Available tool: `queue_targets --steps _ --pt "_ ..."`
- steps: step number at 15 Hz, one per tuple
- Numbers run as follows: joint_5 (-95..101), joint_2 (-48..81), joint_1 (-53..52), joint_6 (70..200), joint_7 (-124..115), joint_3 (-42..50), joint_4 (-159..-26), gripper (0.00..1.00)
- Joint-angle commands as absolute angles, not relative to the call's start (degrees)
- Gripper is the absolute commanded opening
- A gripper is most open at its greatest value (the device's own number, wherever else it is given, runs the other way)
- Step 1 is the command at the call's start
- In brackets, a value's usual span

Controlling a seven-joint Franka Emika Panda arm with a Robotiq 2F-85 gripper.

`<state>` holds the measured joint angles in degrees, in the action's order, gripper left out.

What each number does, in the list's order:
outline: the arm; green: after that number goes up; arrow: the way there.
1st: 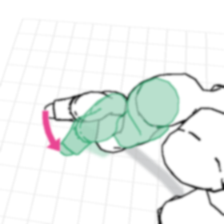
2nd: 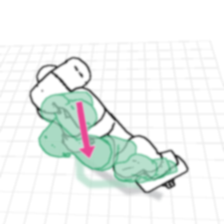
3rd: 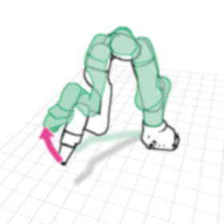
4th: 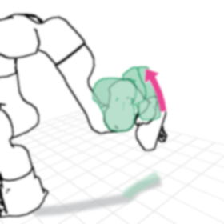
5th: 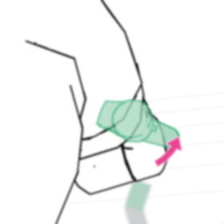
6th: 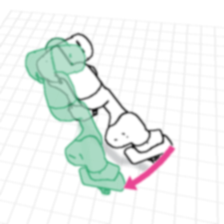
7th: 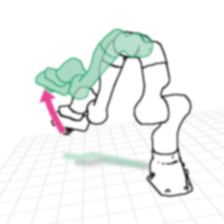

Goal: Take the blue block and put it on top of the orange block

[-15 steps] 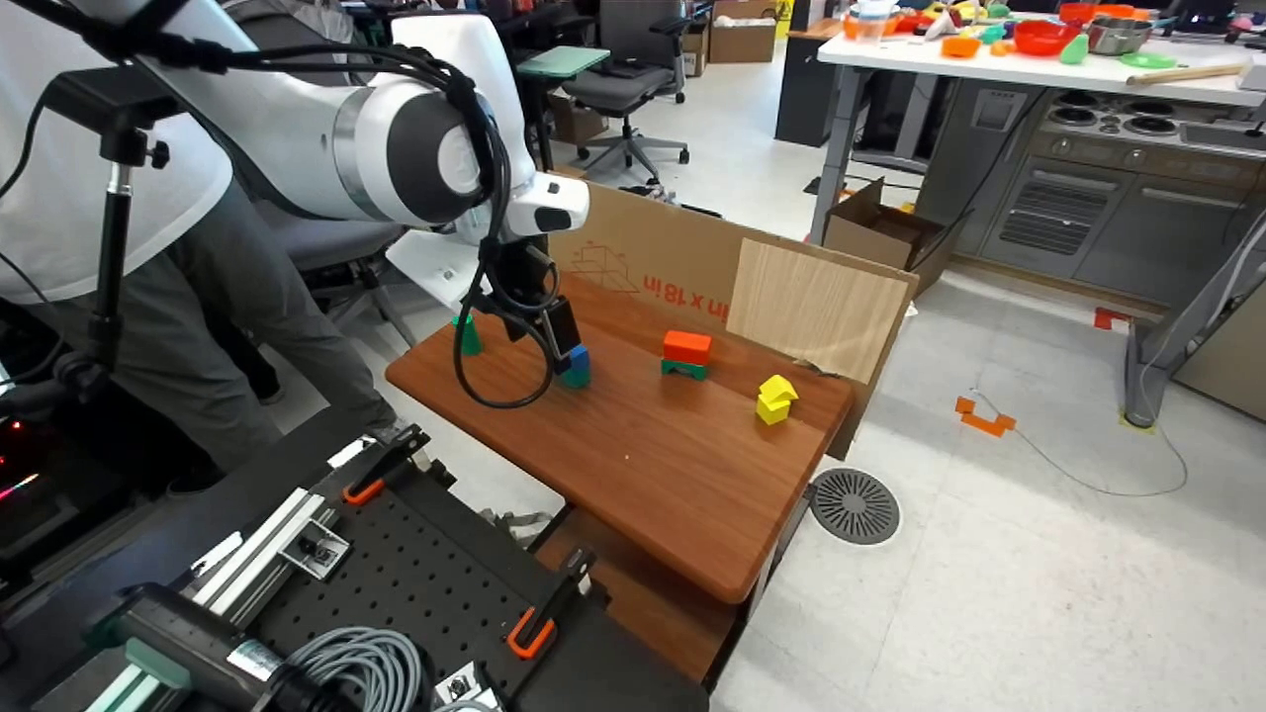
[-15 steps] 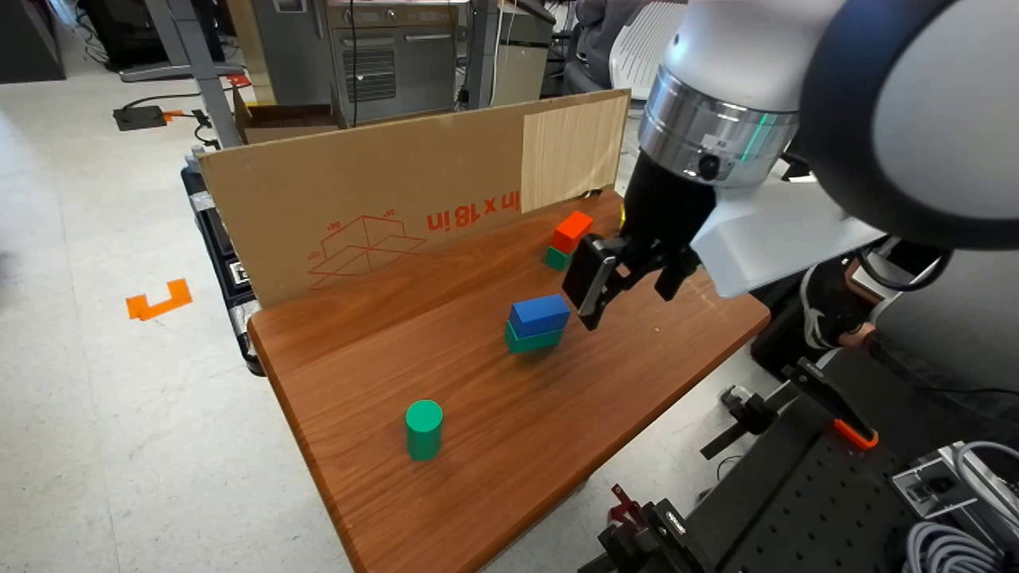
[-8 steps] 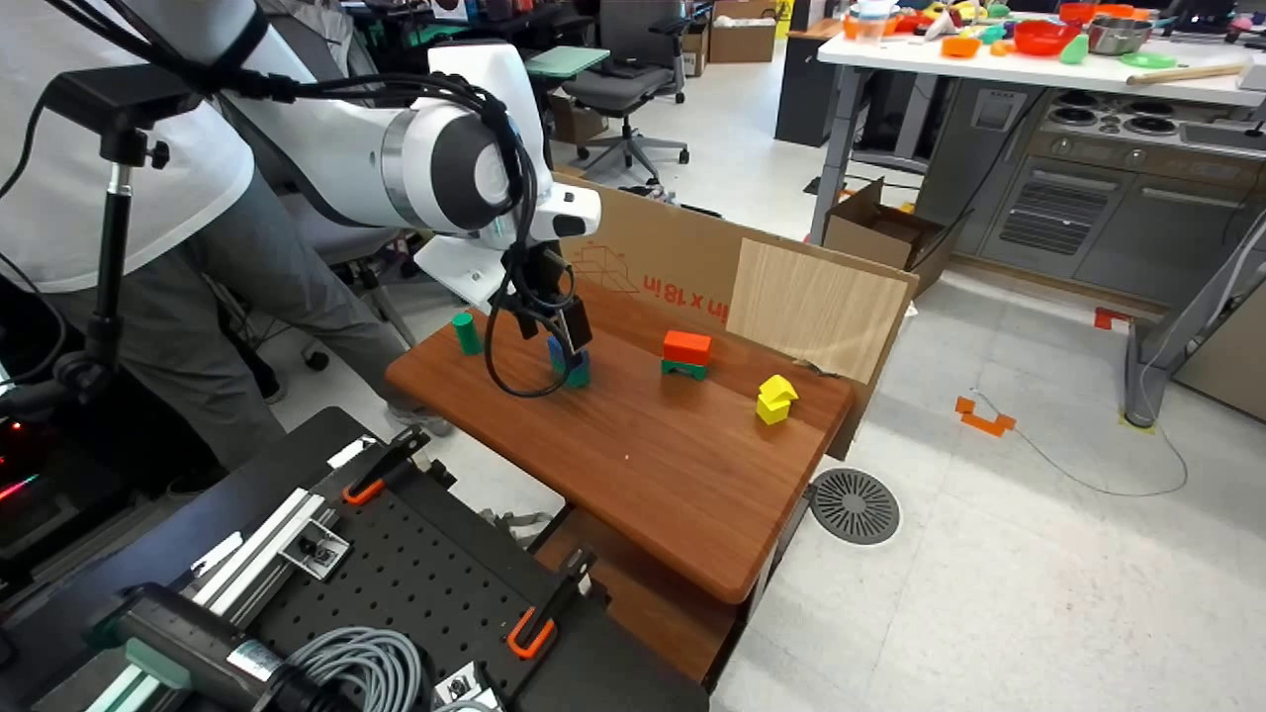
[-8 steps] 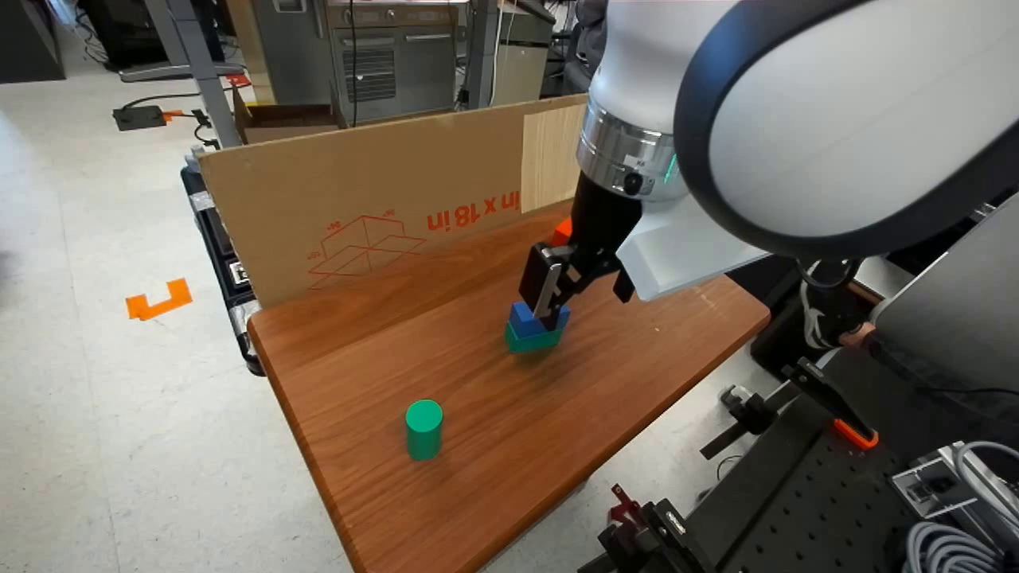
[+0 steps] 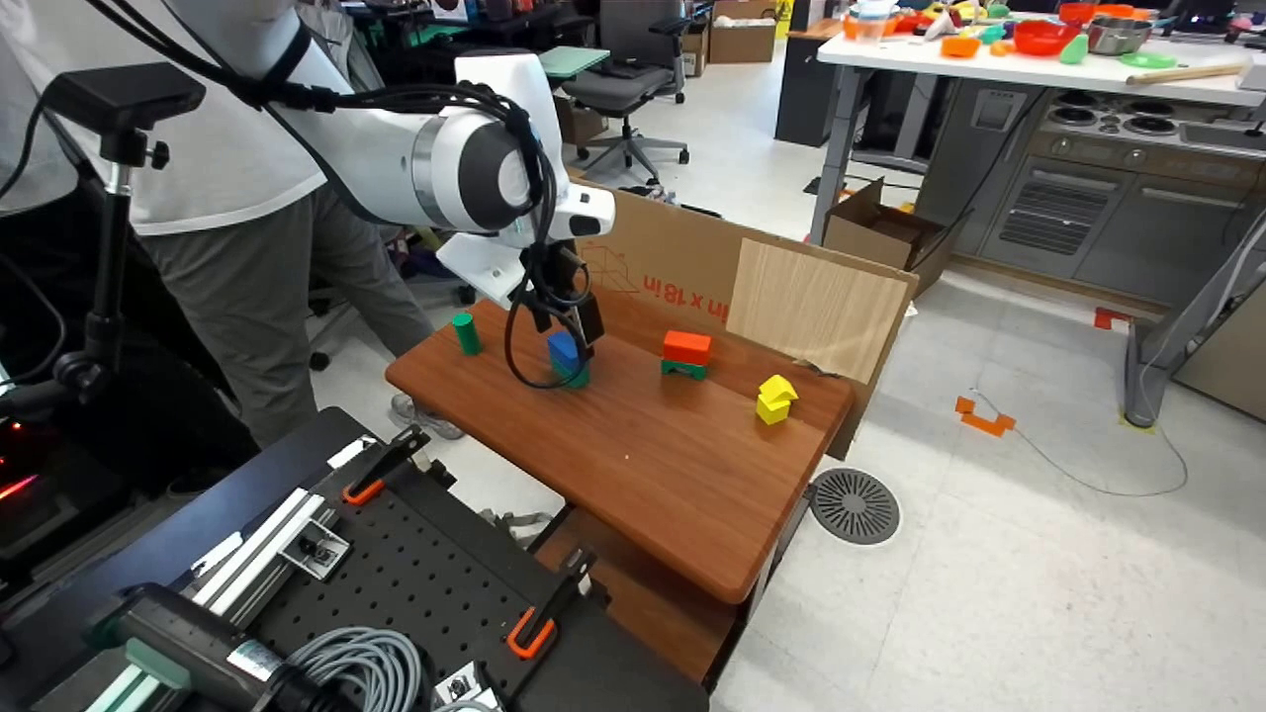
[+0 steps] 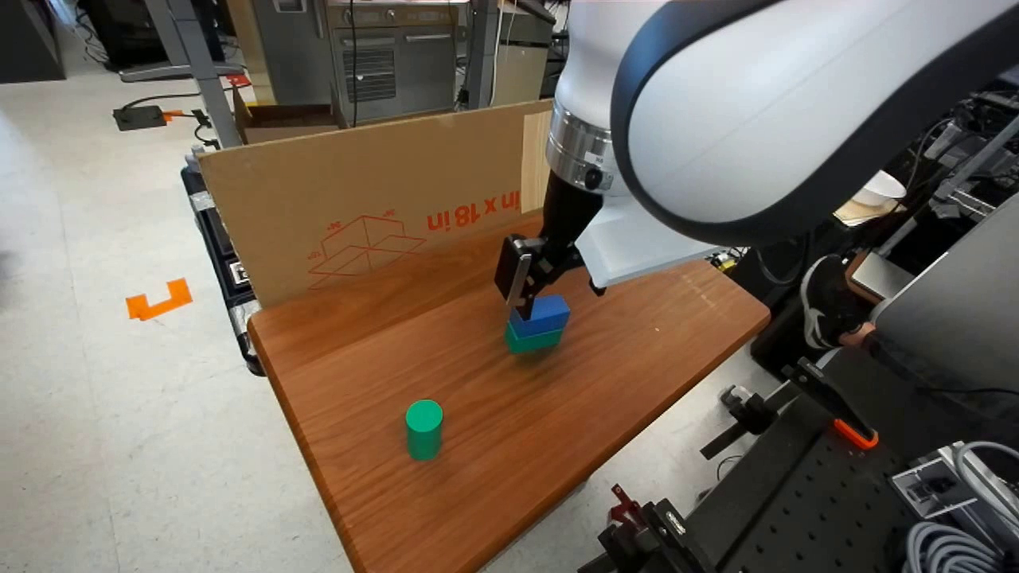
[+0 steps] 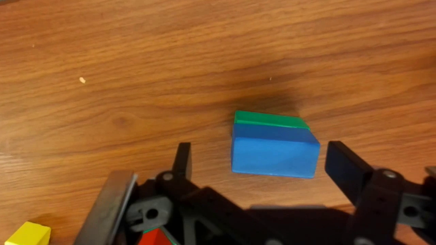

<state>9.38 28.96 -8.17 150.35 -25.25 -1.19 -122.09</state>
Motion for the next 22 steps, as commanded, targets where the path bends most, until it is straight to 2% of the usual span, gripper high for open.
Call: queue_targets --steps 1,21,22 --pt "7.1 31.3 -10.3 147.9 -24.5 0.3 -118.6 1.0" --pt "7.2 38.1 -14.1 143.2 -26.4 3.0 -111.2 1.0" --pt "7.0 38.2 -14.2 143.3 -26.4 3.0 -111.2 0.84"
